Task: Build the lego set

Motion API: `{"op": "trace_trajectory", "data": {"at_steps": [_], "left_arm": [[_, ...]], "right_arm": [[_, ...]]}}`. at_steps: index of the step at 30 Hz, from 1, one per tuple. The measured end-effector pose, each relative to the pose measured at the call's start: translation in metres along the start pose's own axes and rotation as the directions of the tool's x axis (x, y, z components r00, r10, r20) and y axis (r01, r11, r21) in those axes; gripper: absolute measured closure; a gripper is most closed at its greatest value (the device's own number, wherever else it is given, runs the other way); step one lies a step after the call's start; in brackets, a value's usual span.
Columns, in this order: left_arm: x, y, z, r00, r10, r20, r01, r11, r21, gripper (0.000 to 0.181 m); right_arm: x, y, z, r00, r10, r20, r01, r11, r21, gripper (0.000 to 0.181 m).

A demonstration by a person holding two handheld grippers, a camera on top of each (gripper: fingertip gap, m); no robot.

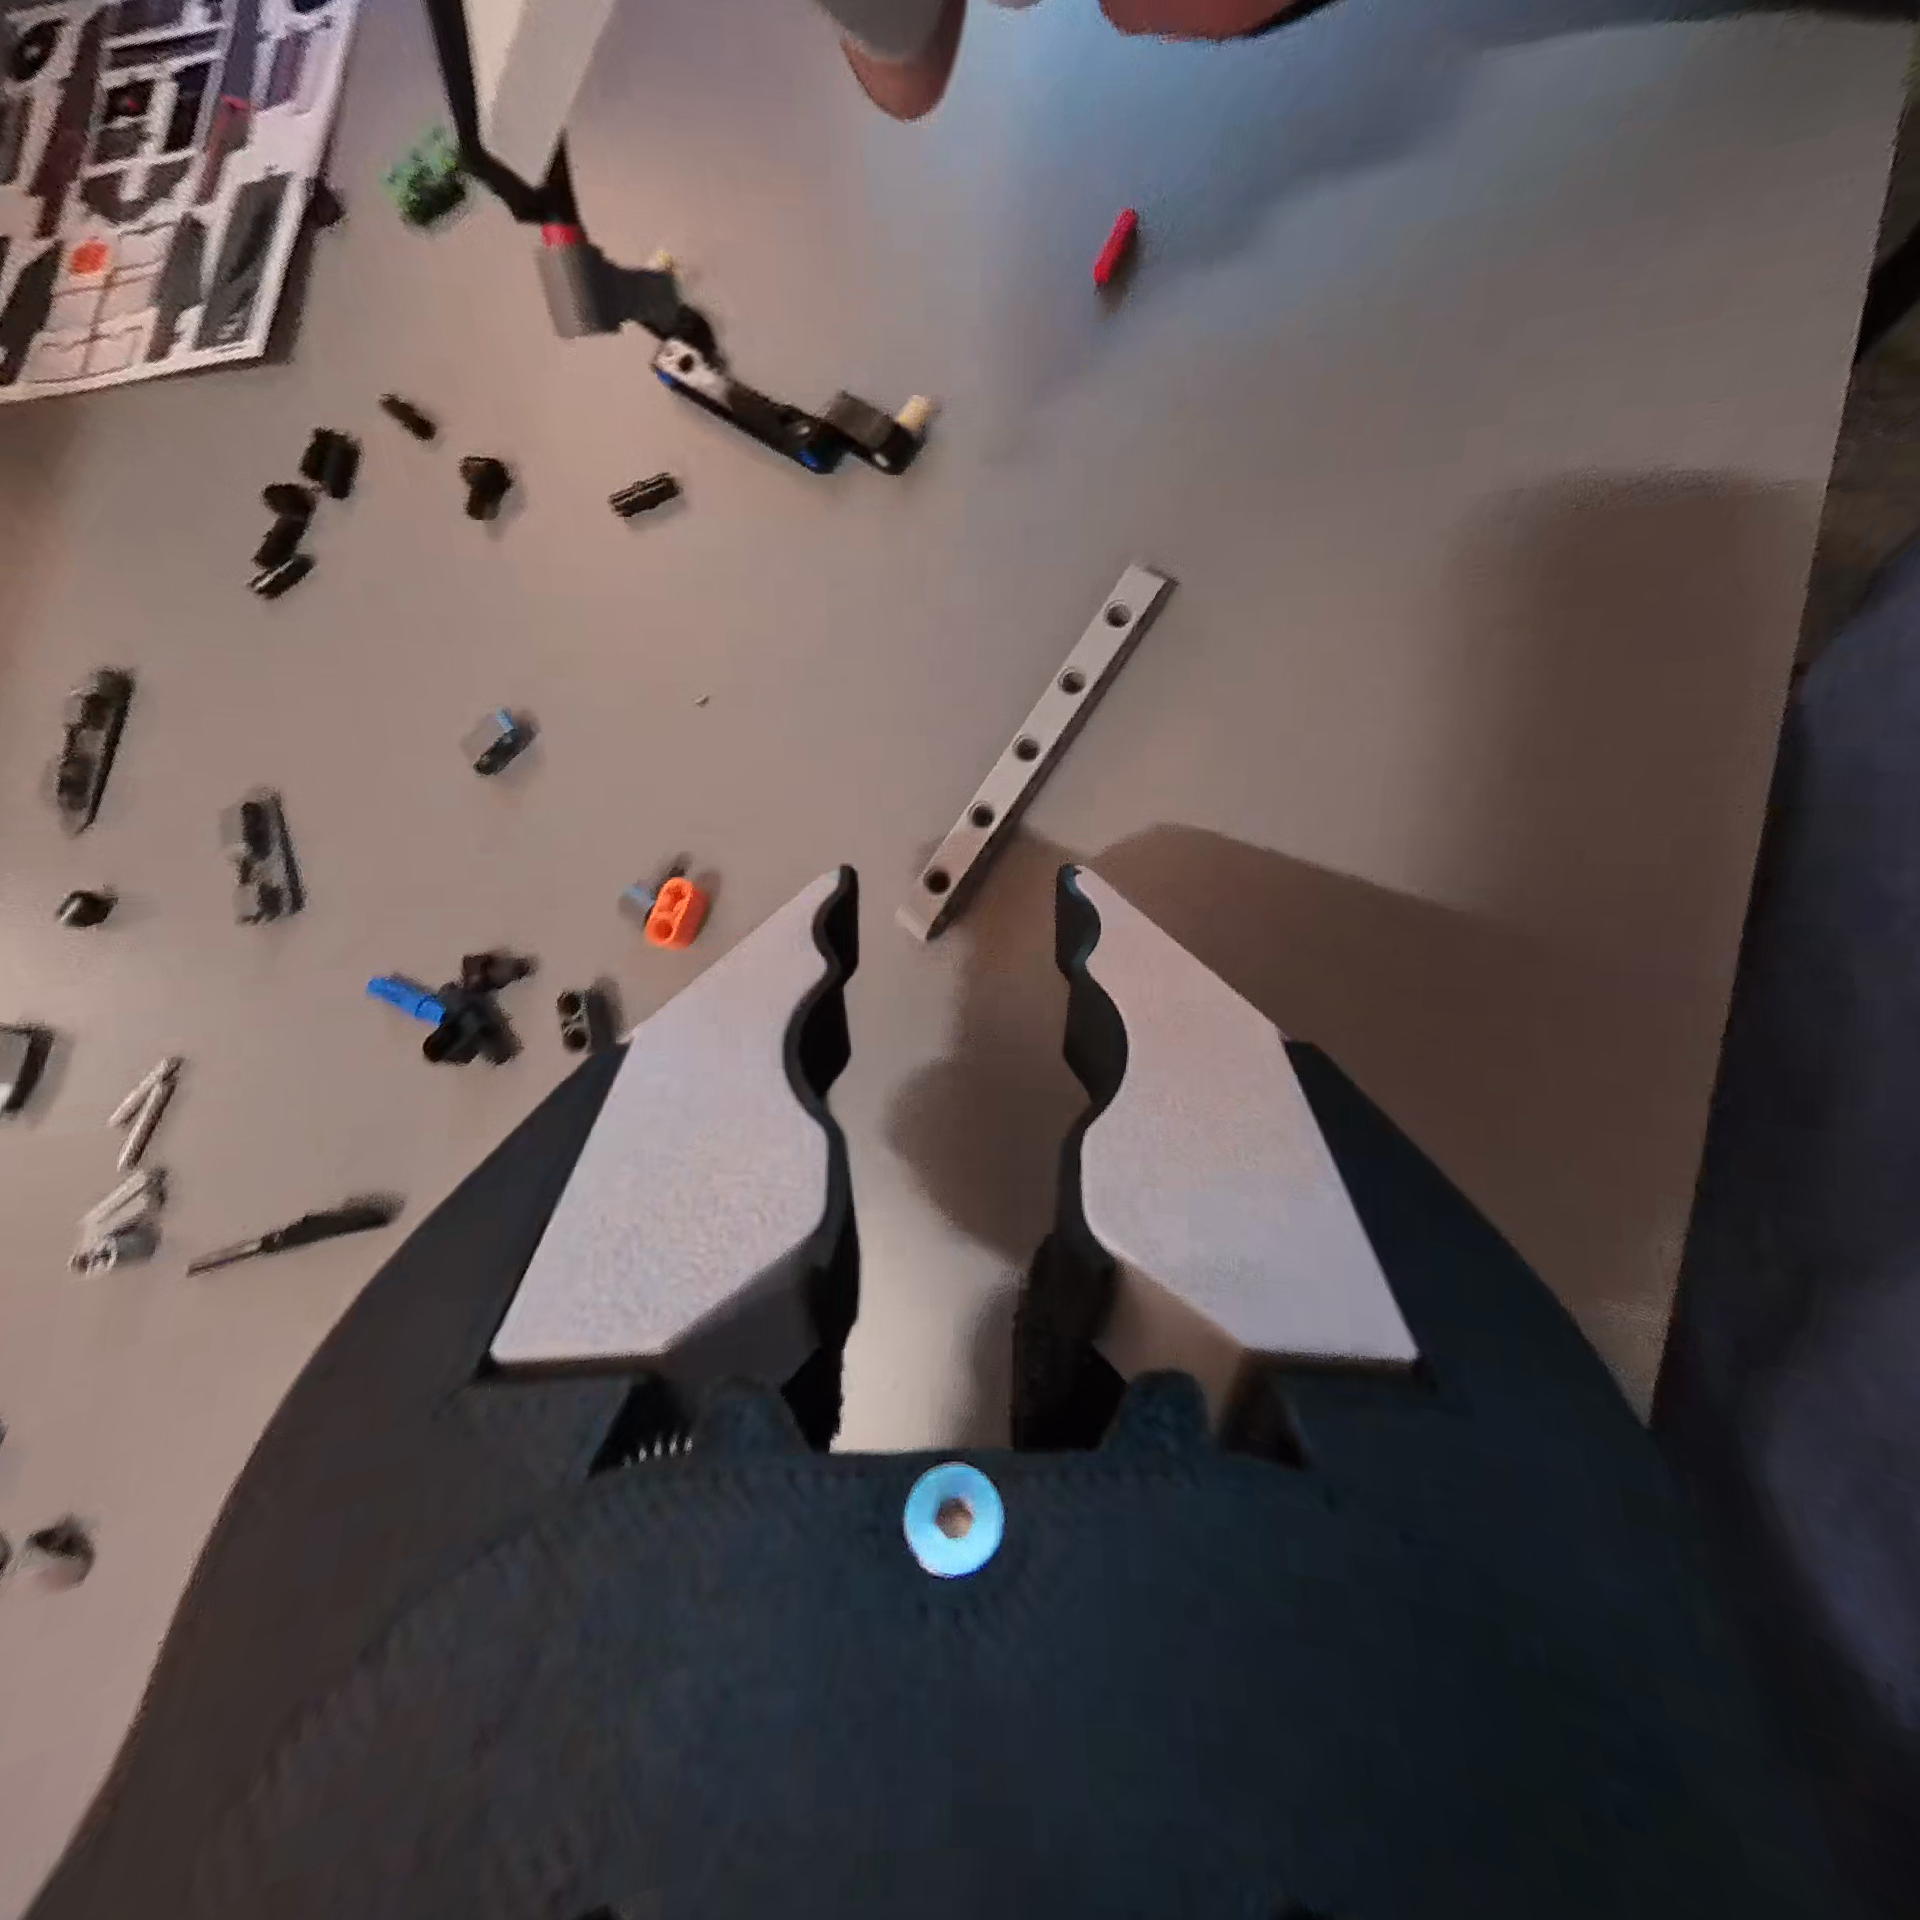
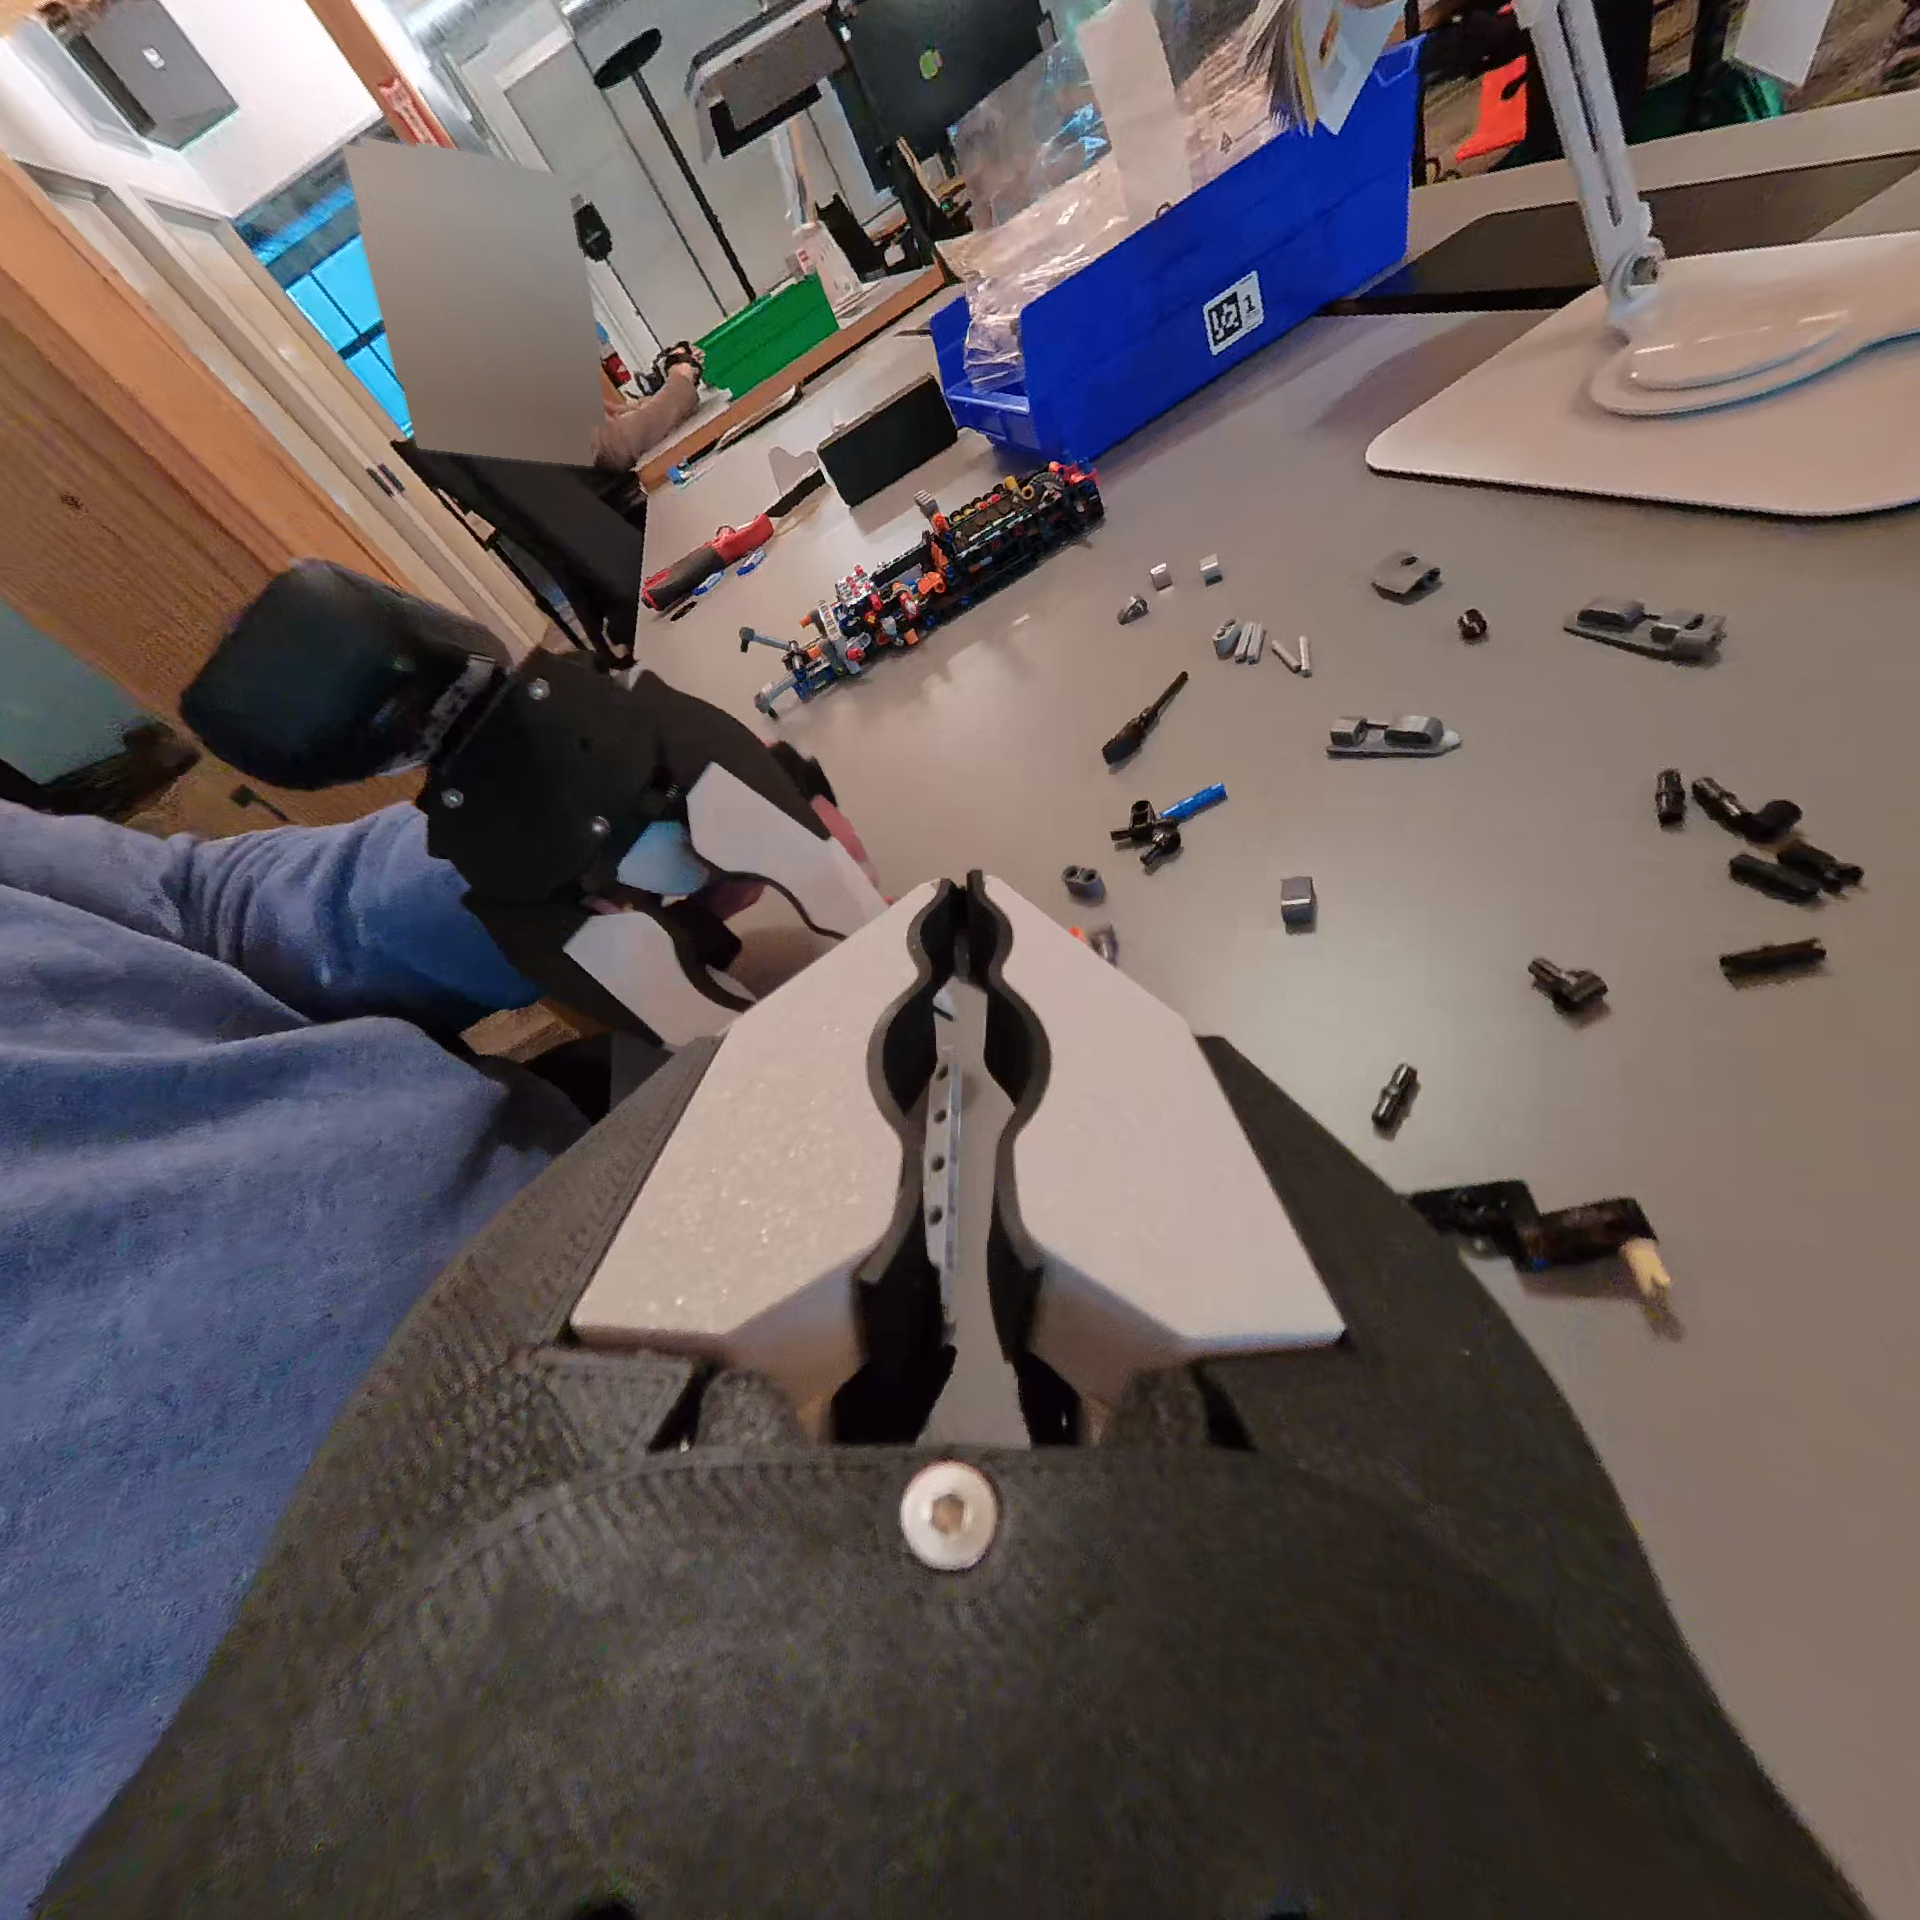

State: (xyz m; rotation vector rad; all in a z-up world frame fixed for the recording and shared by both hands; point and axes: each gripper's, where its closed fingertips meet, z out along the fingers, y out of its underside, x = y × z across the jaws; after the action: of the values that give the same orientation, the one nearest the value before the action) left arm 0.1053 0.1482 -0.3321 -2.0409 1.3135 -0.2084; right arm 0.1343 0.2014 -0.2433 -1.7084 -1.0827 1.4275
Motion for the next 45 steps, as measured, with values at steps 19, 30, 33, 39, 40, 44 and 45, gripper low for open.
{"op": "trace_trajectory", "data": {"at_steps": [19, 30, 33, 39, 40, 44, 45], "left_arm": [[0.017, 0.004, -0.016, 0.964, -0.232, 0.131, 0.228, 0.973, 0.041, 0.153], [0.006, 0.006, 0.002, 0.969, -0.209, 0.129, 0.207, 0.978, 0.030, 0.145], [0.012, 0.005, 0.008, 0.972, -0.217, 0.093, 0.216, 0.976, 0.015, 0.148], [0.029, 0.001, 0.005, 0.971, -0.232, 0.062, 0.231, 0.973, 0.023, 0.150], [0.025, 0.001, 0.002, 0.968, -0.231, 0.093, 0.229, 0.973, 0.032, 0.146], [0.024, -0.002, -0.006, 0.960, -0.270, 0.078, 0.265, 0.962, 0.063, 0.147], [0.021, 0.000, -0.007, 0.960, -0.264, 0.096, 0.260, 0.964, 0.054, 0.147]], "right_arm": [[-0.021, 0.020, -0.003, 1.000, 0.000, 0.026, 0.001, 0.999, -0.042, 0.181], [-0.029, 0.039, -0.003, 0.999, 0.029, 0.032, -0.026, 0.996, -0.086, 0.181], [-0.025, 0.039, -0.008, 0.999, 0.031, 0.013, -0.030, 0.996, -0.080, 0.181], [-0.024, 0.041, -0.010, 0.999, 0.033, 0.012, -0.032, 0.997, -0.074, 0.181], [-0.024, 0.042, -0.010, 0.999, 0.030, 0.013, -0.029, 0.997, -0.074, 0.181], [-0.030, 0.039, -0.010, 0.999, 0.024, 0.027, -0.022, 0.998, -0.067, 0.181], [-0.031, 0.040, -0.010, 1.000, 0.018, 0.024, -0.016, 0.997, -0.070, 0.181]]}}
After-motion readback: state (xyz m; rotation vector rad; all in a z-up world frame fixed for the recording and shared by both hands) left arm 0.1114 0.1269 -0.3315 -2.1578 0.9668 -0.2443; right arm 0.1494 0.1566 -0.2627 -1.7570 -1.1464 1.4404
